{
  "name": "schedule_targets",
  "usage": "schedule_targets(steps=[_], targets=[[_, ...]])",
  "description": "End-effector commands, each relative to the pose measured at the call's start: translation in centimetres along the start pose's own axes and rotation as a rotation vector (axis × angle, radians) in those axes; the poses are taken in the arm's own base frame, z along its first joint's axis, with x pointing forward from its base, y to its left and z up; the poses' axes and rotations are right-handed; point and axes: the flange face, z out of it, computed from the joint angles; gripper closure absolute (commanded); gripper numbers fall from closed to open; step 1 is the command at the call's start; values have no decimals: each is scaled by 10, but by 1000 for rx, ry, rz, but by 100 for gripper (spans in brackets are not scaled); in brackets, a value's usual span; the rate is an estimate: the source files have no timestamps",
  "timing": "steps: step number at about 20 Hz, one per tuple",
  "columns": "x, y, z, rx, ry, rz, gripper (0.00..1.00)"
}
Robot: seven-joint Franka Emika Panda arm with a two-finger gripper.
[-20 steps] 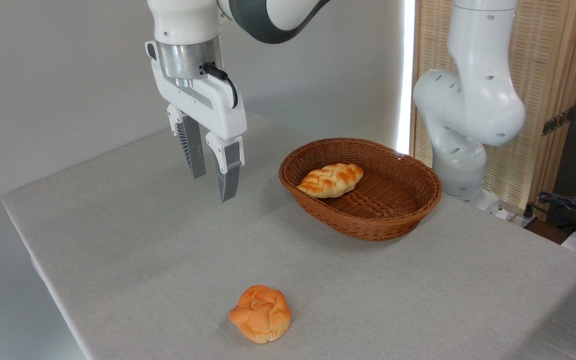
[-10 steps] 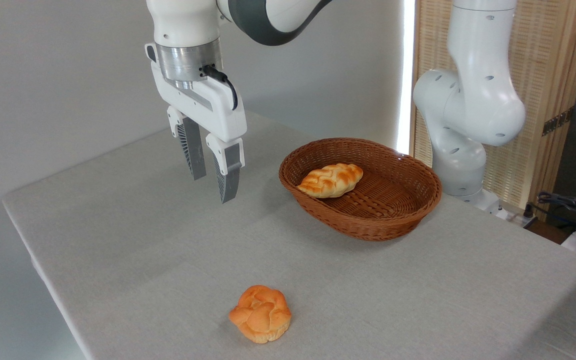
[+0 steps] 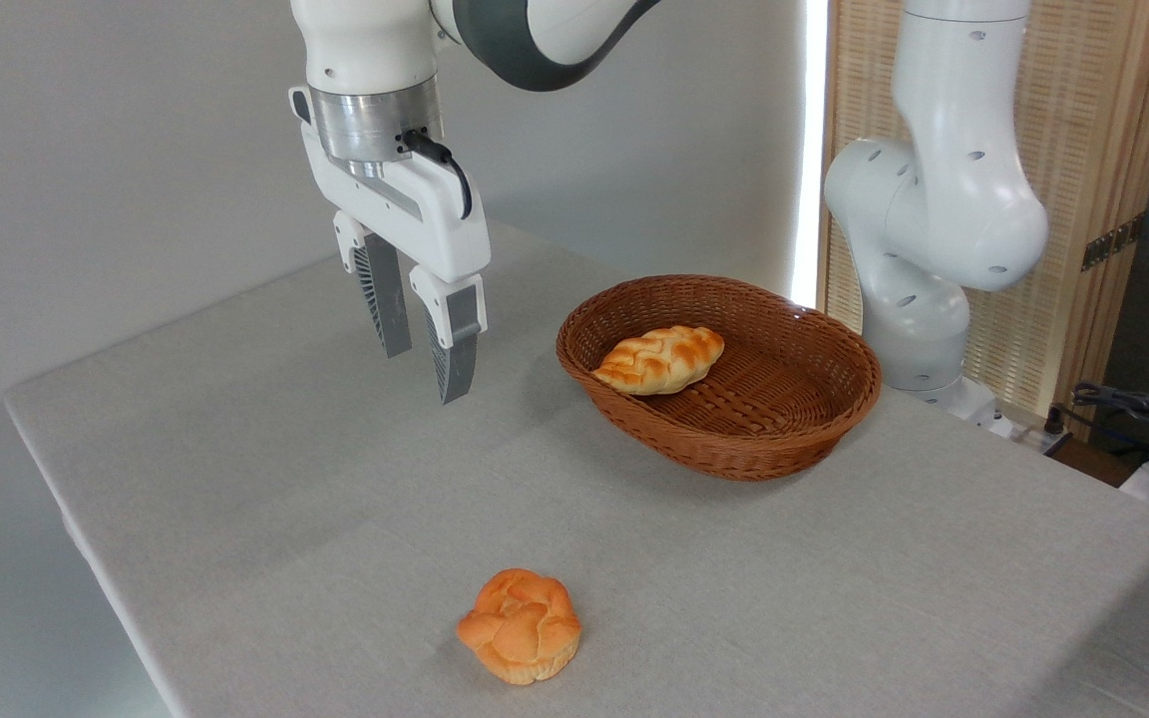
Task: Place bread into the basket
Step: 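Lower the open gripper down over the orange bread roll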
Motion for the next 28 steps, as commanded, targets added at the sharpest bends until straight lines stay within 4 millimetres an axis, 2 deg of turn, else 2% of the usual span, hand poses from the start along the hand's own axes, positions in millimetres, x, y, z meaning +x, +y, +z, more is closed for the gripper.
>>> schedule_targets(steps=[1,5,8,11,15,18,20,25,28], targets=[[-3,3,-6,-21,-14,19,0],[-5,0,-10,-14,-7,17,0],[-13,-6,-25,10,21,4,0],[-26,-32,-34,50,75,-49,0],[-45,-70,-33,120,94,-78,0],[-47,-80,-8,146,35,-14,0],[-59,-97,5,179,51,-24,0],[-91,-122,41,177,33,6,0],[-91,-128,59,170,14,15,0]])
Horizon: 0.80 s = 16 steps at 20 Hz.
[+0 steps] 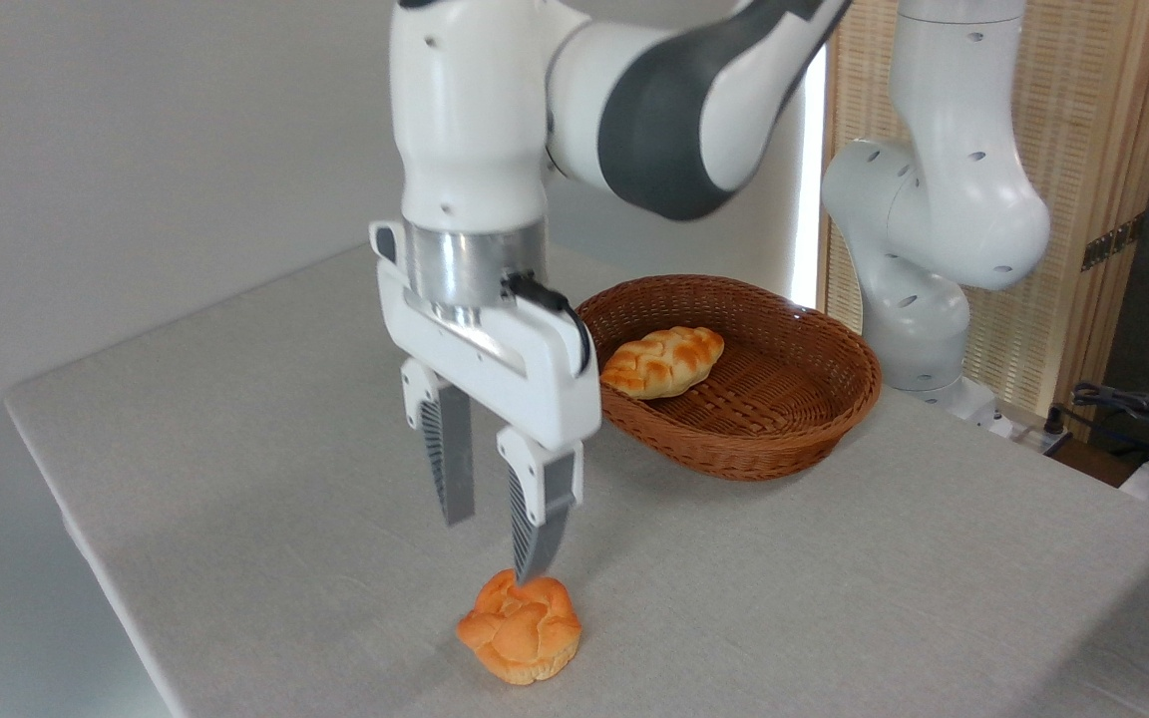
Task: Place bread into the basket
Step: 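Lower the open gripper down over the orange bread roll, then close the gripper fingers around the orange bread roll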
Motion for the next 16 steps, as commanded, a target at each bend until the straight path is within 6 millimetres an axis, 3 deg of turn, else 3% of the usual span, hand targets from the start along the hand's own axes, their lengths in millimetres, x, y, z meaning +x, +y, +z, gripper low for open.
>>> schedule_targets(steps=[1,4,16], targets=[[-1,0,20,1,-18,25,0],[-3,3,35,-8,-30,27,0],[-5,4,57,-25,-56,46,0]])
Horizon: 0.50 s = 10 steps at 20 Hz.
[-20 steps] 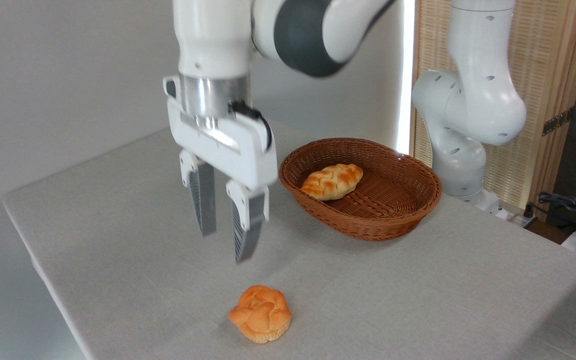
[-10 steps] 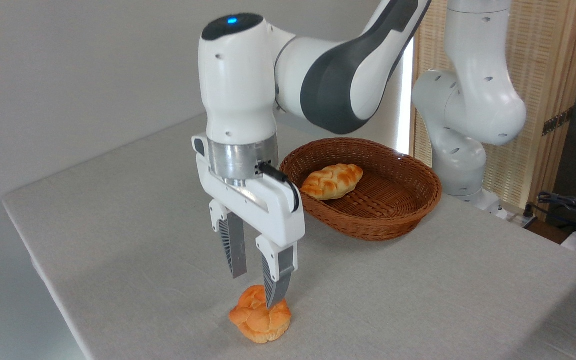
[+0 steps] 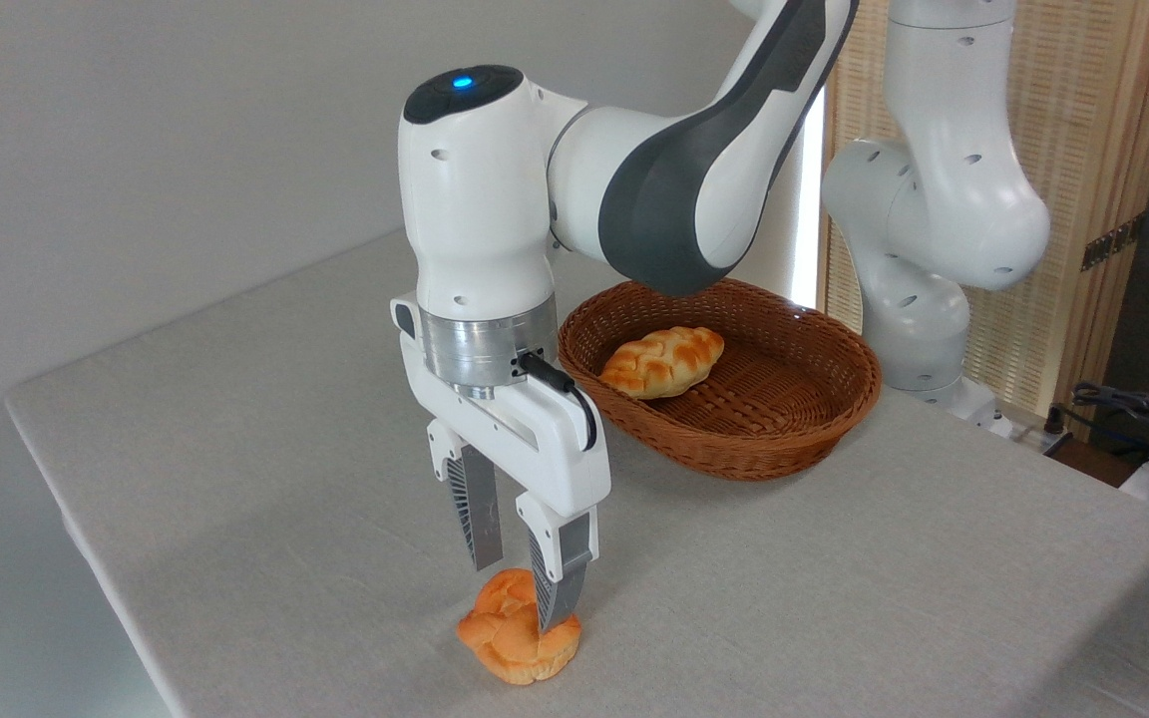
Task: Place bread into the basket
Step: 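Close the gripper fingers around the orange bread roll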
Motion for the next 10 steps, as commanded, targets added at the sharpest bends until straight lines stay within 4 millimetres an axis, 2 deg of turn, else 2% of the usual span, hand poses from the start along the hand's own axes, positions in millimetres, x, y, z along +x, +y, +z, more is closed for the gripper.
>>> schedule_targets(steps=[1,4,5,6,7,8,9,10], targets=[[0,-2,9,11,-8,17,0],[0,-2,16,5,-19,18,3],[0,-2,16,4,-18,18,12],[1,-1,17,4,-20,20,17],[1,-2,17,5,-21,22,35],[1,-2,17,7,-23,30,49],[1,-2,18,6,-24,37,56],[1,-2,18,5,-24,44,58]])
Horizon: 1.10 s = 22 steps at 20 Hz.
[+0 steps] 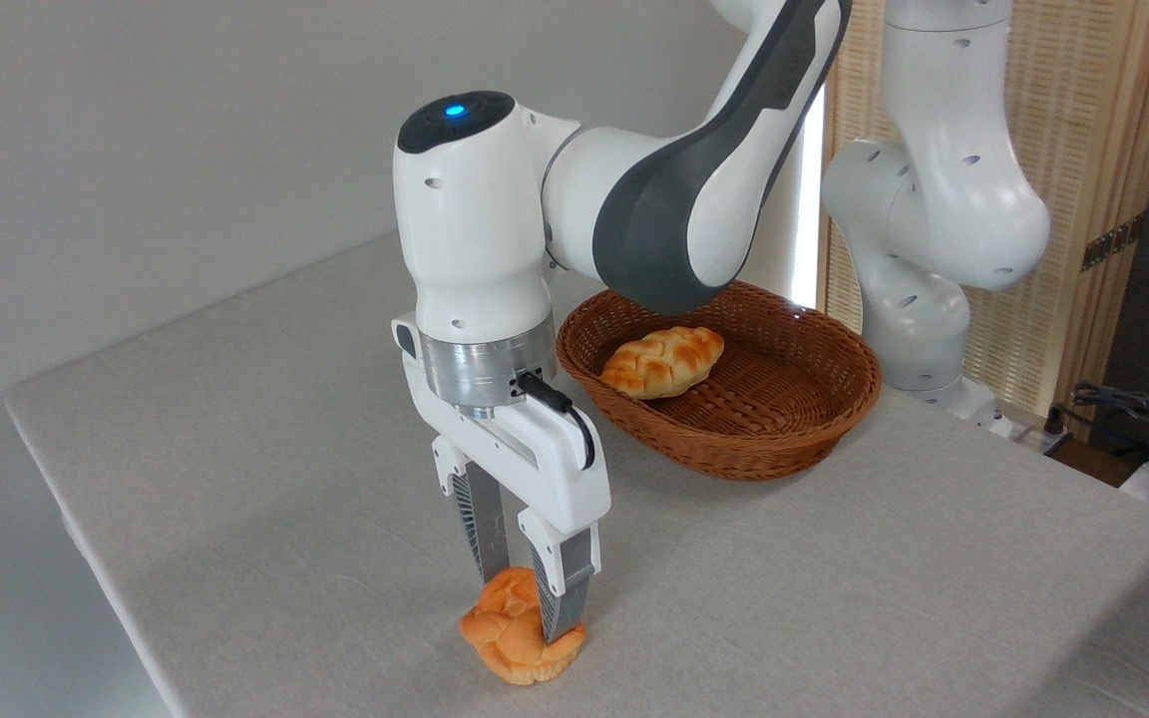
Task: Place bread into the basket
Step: 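Close the gripper fingers around the orange bread roll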
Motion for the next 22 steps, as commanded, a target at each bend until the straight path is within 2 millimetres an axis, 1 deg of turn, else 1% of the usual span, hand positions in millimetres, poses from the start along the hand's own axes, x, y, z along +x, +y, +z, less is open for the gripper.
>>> schedule_targets(steps=[1,10,15,16,19,22], targets=[[0,-1,5,17,-2,44,59],[1,-1,5,16,-3,47,58],[1,1,-2,21,7,48,57],[3,2,-6,26,13,52,56],[11,11,-37,53,67,59,53],[27,38,-66,54,99,90,52]])
